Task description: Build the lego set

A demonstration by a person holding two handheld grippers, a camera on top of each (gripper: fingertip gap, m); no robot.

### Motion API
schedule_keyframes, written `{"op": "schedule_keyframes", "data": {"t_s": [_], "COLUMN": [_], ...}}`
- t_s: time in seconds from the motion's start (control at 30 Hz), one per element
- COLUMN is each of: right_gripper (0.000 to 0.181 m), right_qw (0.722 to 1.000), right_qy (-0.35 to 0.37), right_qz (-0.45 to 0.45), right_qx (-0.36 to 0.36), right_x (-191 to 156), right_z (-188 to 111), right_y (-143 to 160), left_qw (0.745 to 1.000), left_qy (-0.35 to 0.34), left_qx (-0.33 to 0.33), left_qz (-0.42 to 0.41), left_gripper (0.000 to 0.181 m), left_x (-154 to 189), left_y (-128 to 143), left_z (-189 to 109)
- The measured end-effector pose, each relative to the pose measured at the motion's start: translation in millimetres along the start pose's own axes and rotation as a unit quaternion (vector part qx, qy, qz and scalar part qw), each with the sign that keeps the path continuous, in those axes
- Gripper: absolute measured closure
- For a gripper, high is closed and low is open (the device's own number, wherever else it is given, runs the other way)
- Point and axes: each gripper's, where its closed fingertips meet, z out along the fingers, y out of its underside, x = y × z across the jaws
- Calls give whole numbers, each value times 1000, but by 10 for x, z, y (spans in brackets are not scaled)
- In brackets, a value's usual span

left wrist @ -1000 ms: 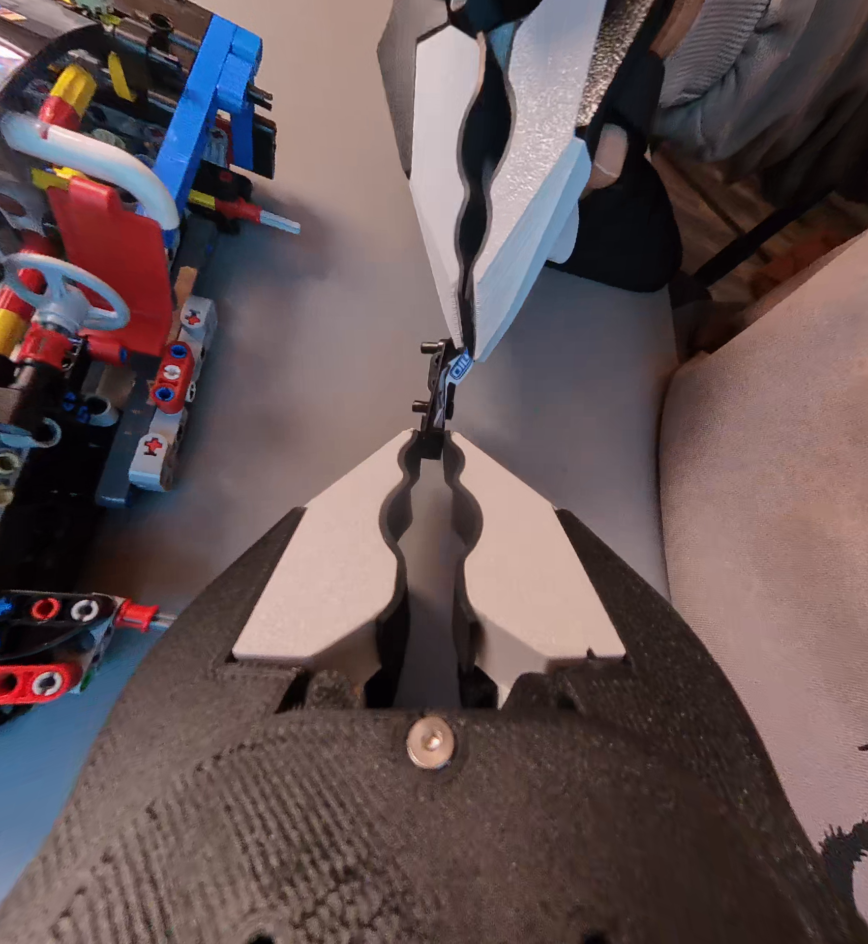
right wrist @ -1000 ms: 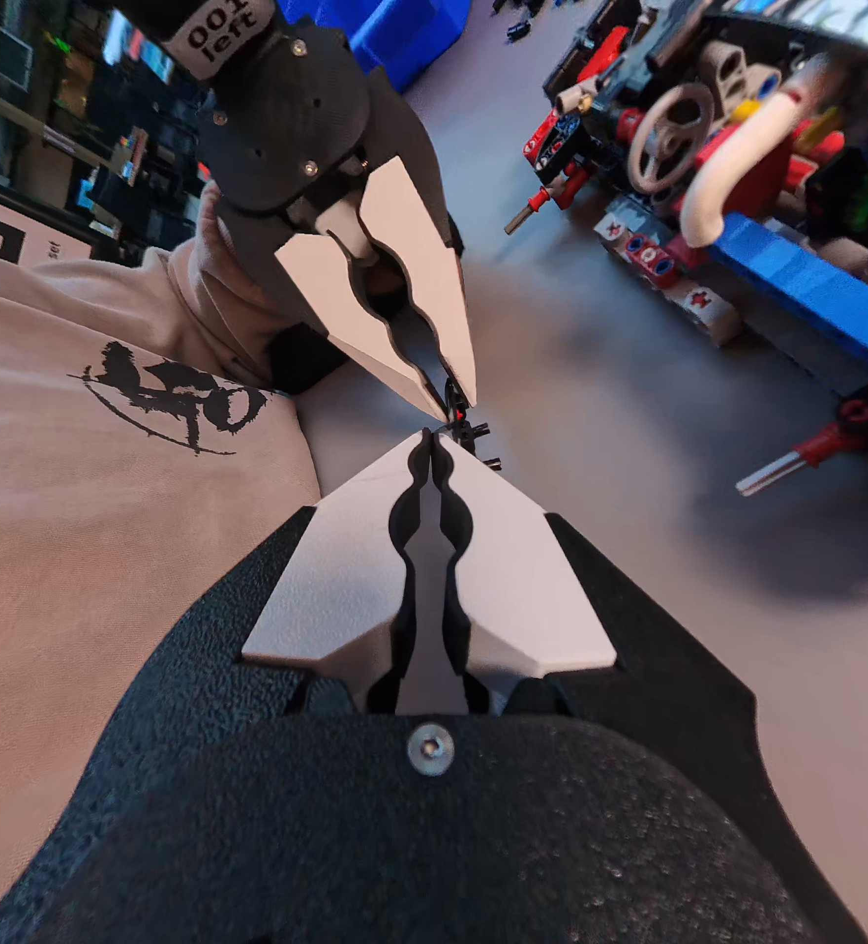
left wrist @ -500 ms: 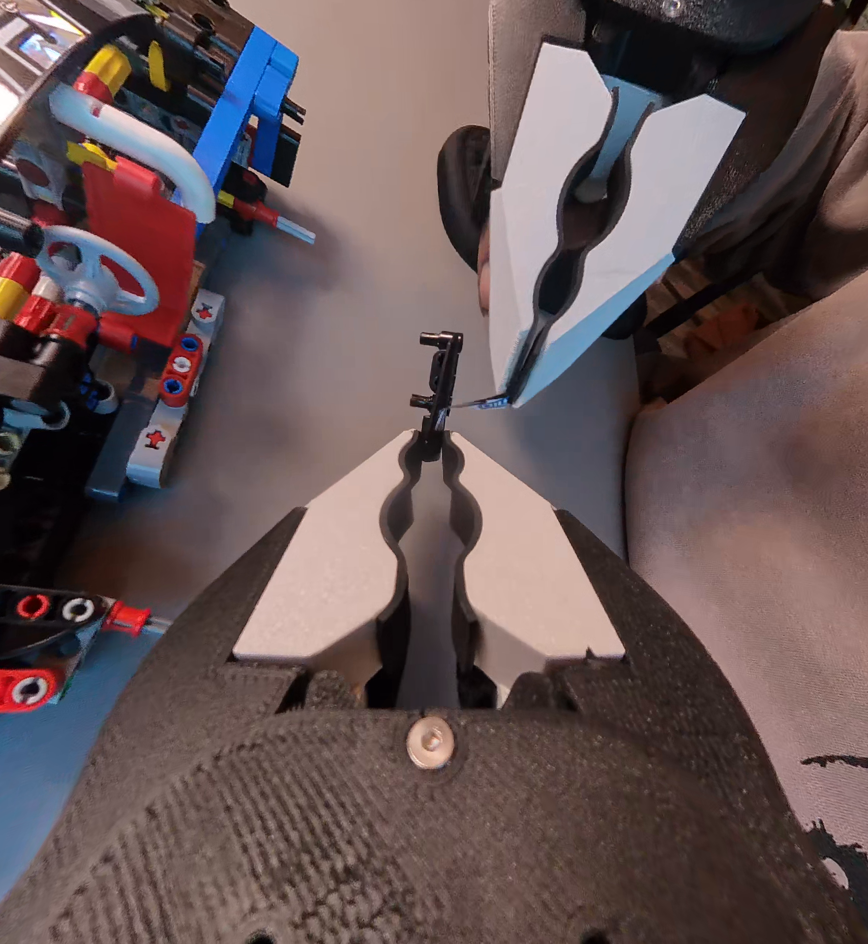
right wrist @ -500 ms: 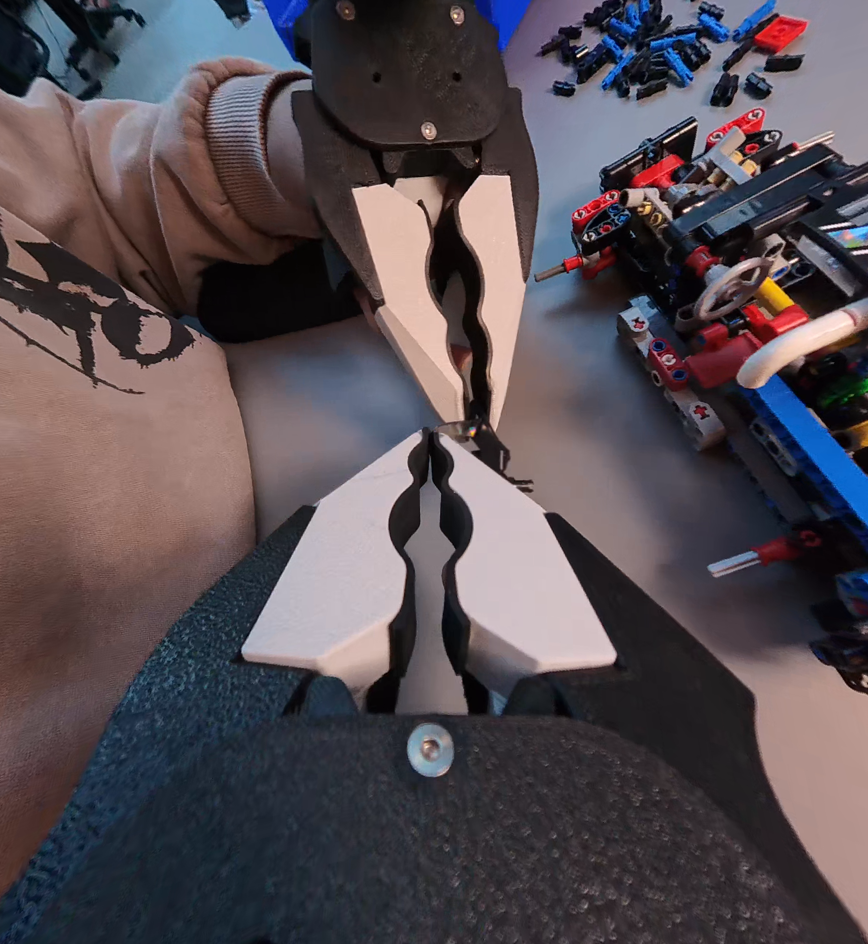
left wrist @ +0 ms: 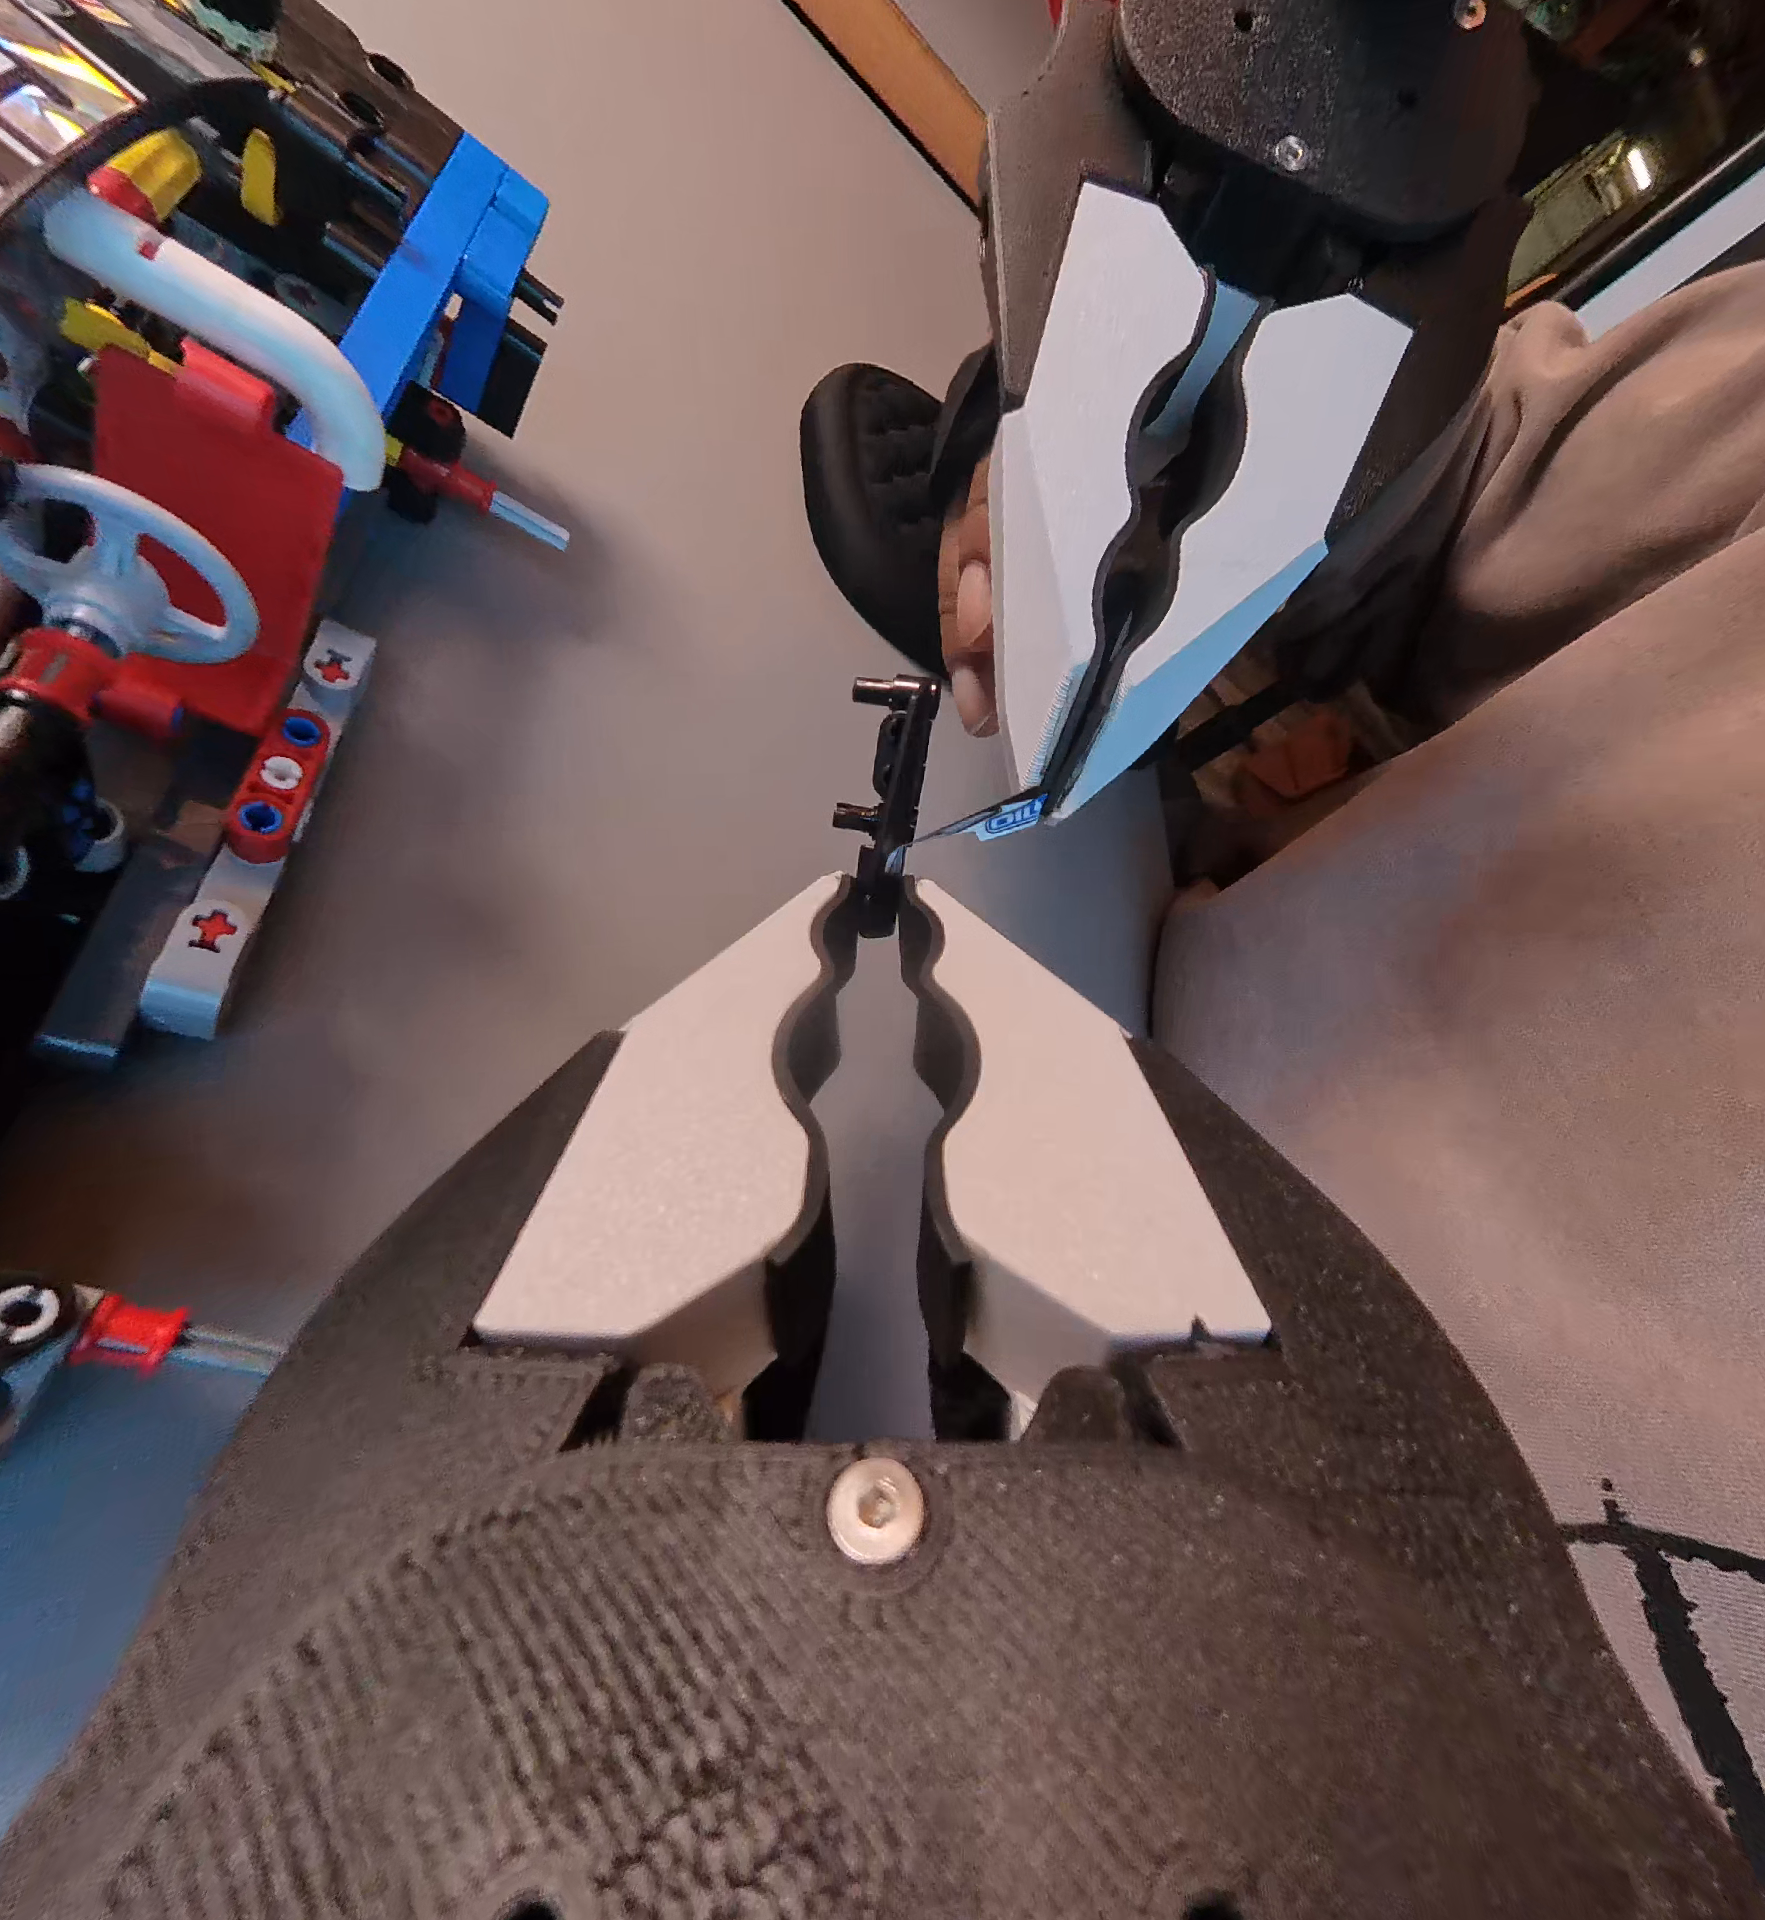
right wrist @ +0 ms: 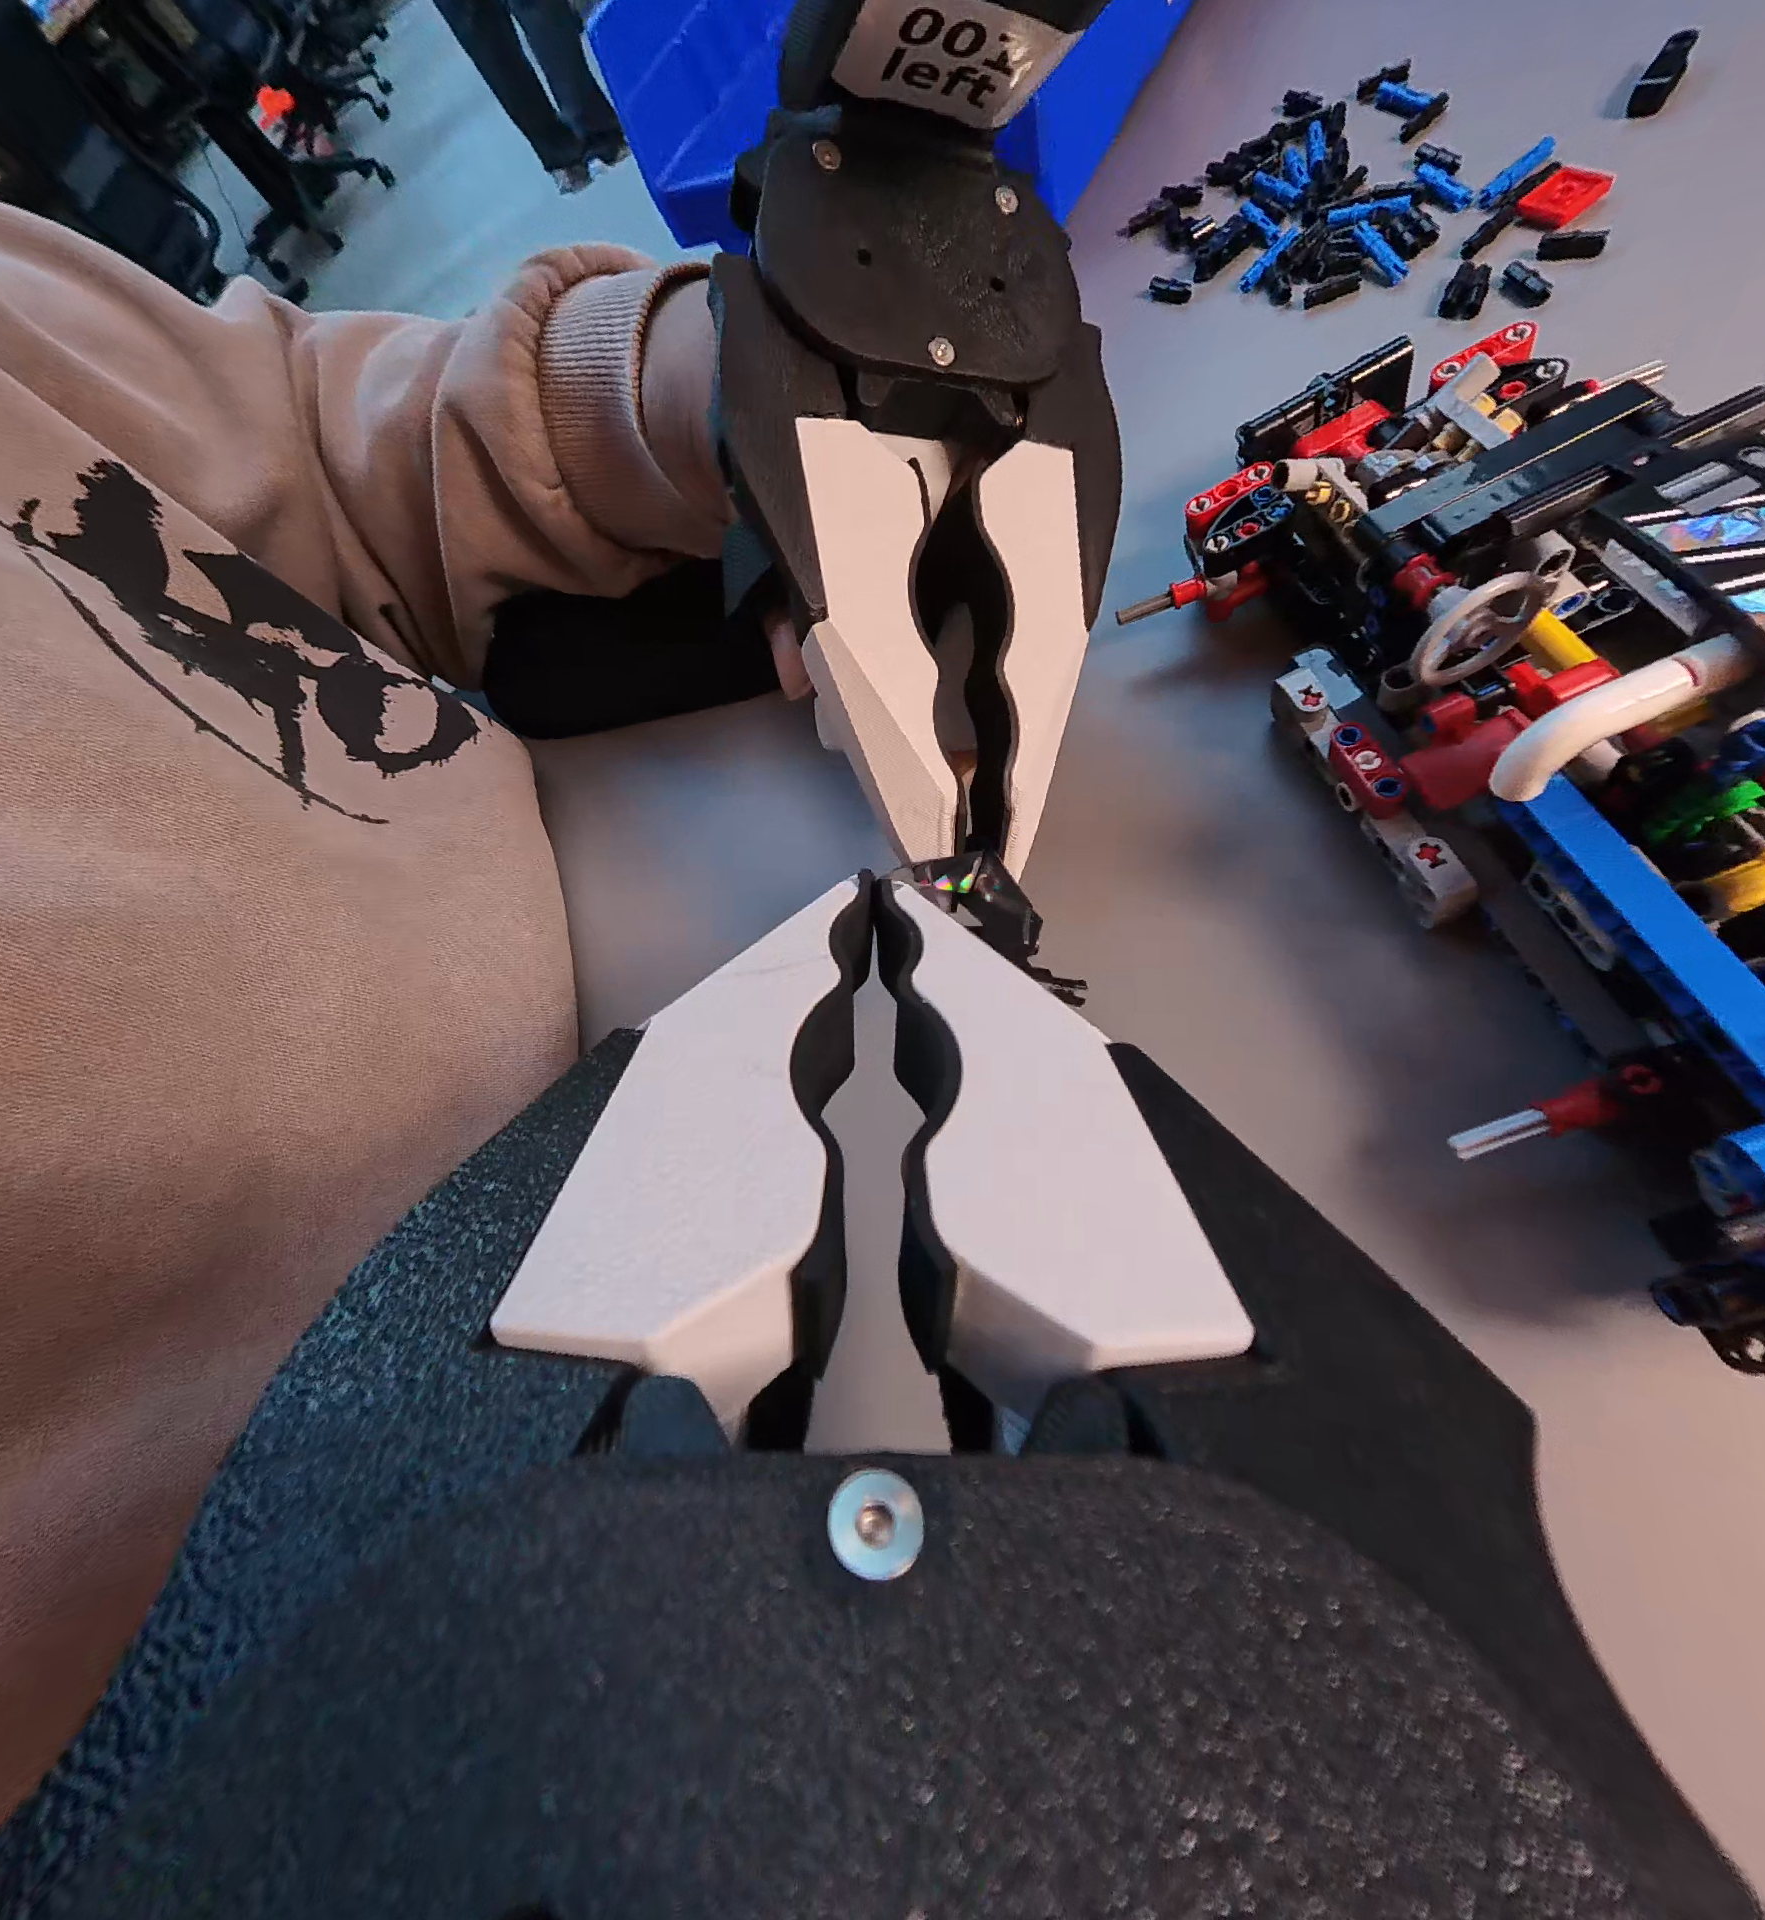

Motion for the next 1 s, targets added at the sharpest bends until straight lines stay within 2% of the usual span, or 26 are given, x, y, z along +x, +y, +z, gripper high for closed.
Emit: {"op": "schedule_keyframes", "data": {"t_s": [0.1,0.2,0.27,0.47,0.83,1.0], "right_gripper": [181,181,181,181,181,181], "right_qw": [1000,999,1000,994,978,971], "right_qy": [-2,-36,-13,-61,-116,-133], "right_qz": [-5,7,-1,88,161,182], "right_qx": [0,22,23,27,-59,-75], "right_x": [-14,-132,-73,42,141,156], "right_z": [-22,-71,-111,-186,-127,-100], "right_y": [-10,-101,-129,-109,147,228], "left_qw": [1000,1000,999,999,998,996], "left_qy": [7,-7,7,20,31,39], "left_qx": [11,15,29,24,-23,-50], "left_qz": [-10,-23,-27,-38,-57,-67], "left_gripper": [176,176,176,176,176,176], "left_x": [11,-74,-22,11,-1,-27], "left_y": [-33,-30,-74,-51,82,143], "left_z": [-4,-23,-43,-8,71,114]}}
